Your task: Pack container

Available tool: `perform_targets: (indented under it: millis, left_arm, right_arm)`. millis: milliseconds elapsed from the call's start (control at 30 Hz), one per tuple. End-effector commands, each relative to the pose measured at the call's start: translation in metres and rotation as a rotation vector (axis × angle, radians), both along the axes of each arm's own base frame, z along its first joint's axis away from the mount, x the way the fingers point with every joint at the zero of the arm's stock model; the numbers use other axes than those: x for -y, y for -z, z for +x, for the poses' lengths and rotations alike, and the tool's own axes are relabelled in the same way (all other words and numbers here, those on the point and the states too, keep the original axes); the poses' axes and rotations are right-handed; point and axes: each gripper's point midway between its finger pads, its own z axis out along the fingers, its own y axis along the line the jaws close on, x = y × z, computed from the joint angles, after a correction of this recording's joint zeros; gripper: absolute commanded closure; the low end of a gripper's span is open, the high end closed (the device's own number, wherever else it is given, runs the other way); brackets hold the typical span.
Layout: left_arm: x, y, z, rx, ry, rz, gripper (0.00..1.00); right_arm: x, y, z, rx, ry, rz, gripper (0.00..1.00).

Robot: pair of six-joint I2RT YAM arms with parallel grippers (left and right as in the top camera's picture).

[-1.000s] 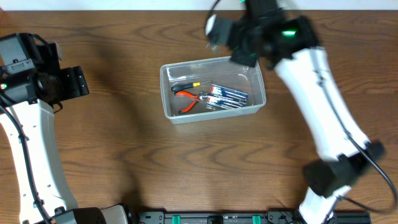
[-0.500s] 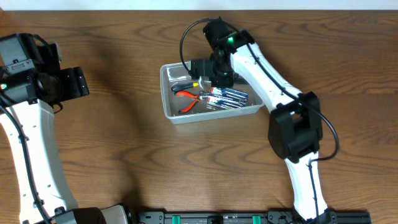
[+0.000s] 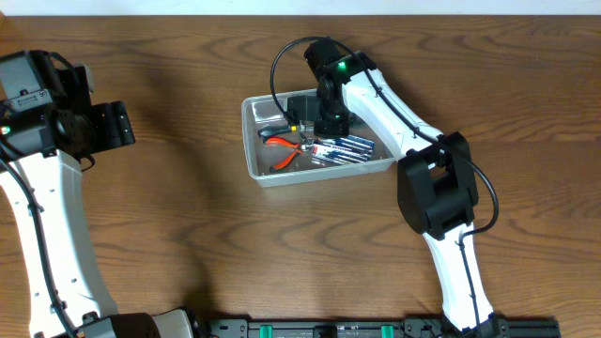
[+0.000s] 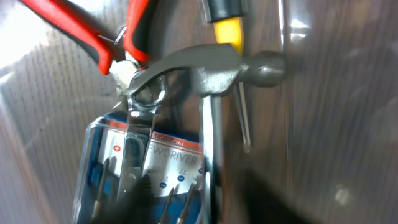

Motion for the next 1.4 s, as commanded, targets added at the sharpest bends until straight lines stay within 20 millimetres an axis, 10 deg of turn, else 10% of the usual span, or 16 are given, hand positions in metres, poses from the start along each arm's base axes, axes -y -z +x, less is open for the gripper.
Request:
perform_targets:
  millis: [0,167,367,600,733,900,1100,1367]
  left_arm:
    - [0.001,-0.001,-0.001,0.000,0.007,0.000,0.12]
    - [0.001,-0.002,-0.001,-0.002,0.024,0.010,0.08]
    - [0.013,-0.007,0.003,0.012,0.107,0.045,0.02]
    - [0.046,-0.014,0.021,0.040,0.319,0.126,0.02]
    - [0.048,-0.013,0.019,0.041,0.270,0.087,0.02]
    - [0.072,-0.030,0.010,0.091,0.321,0.063,0.02]
    - [0.103,-0.054,-0.019,0.179,0.400,0.115,0.02]
    - [0.121,-0.056,-0.081,0.395,0.436,0.229,0.02]
  right_arm:
    - [-0.005,-0.003,-0.001,-0.010,0.043,0.024,0.23]
    - [-0.006,-0.041,0.004,0.037,0.134,0.072,0.03]
    - [0.025,-0.145,0.022,0.281,0.318,0.101,0.01]
    - [0.177,-0.254,0.072,0.513,1.048,0.334,0.01]
    - [0.287,-0.249,0.054,0.421,1.448,0.371,0.01]
    - [0.363,-0.235,0.007,0.269,1.692,0.356,0.01]
    - [0.382,-0.252,-0.045,0.224,1.781,0.322,0.01]
    - [0.340,-0.277,-0.113,0.322,1.691,0.375,0.01]
